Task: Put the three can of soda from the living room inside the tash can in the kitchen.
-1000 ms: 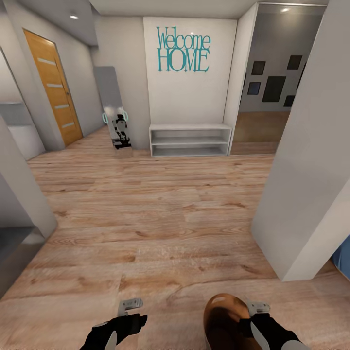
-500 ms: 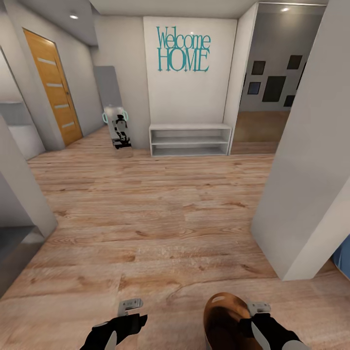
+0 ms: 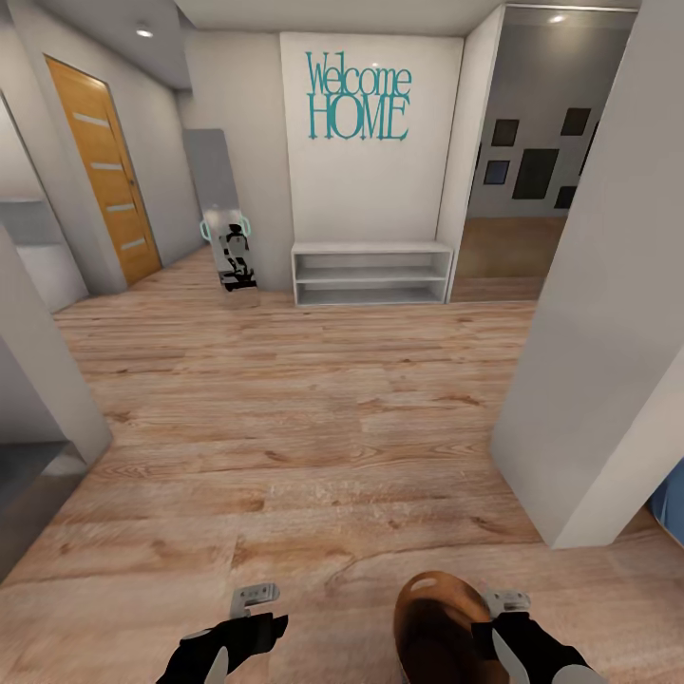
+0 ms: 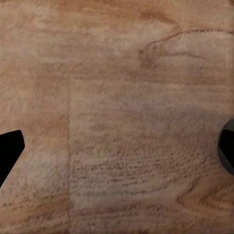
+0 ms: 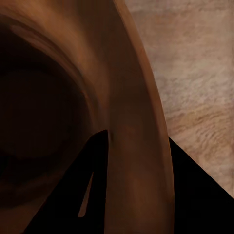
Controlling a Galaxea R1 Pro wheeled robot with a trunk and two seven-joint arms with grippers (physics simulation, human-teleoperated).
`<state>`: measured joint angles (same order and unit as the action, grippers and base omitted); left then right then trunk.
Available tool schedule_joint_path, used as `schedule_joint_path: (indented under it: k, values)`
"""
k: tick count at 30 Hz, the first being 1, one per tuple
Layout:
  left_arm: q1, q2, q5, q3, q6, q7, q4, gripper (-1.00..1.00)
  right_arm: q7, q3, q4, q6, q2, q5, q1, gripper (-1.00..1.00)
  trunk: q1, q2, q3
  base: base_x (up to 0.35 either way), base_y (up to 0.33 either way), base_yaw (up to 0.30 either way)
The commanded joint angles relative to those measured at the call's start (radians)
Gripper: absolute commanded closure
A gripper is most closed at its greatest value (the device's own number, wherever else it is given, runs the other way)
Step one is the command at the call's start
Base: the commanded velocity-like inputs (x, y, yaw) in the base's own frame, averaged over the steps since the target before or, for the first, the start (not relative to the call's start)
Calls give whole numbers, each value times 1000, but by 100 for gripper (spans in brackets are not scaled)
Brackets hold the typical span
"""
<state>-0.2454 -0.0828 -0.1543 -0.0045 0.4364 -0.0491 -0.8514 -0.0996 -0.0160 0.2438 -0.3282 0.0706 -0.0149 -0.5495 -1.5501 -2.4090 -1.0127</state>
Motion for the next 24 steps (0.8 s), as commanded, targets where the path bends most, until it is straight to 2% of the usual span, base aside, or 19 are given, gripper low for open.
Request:
schedule_joint_path:
  k: [1,20,21,24]
  values:
    - [0,0,0,0,0,0,0,-100,3,2,0,1,-1,7,0,100,0,0,0,0,0,0]
    - [0,0,-1,0,-1,0,0,-100,3,0,2,3,-2,7,0,100,0,0,0,0,0,0]
    - [0,-1,1,-1,1,-1,-1,-100,3,-1,-4,41,-4,7,0,100,0,0,0,0,0,0]
    - [0,0,1,-1,1,-1,0,-100,3,-1,-7,58,-6,7,0,100,0,0,0,0,0,0]
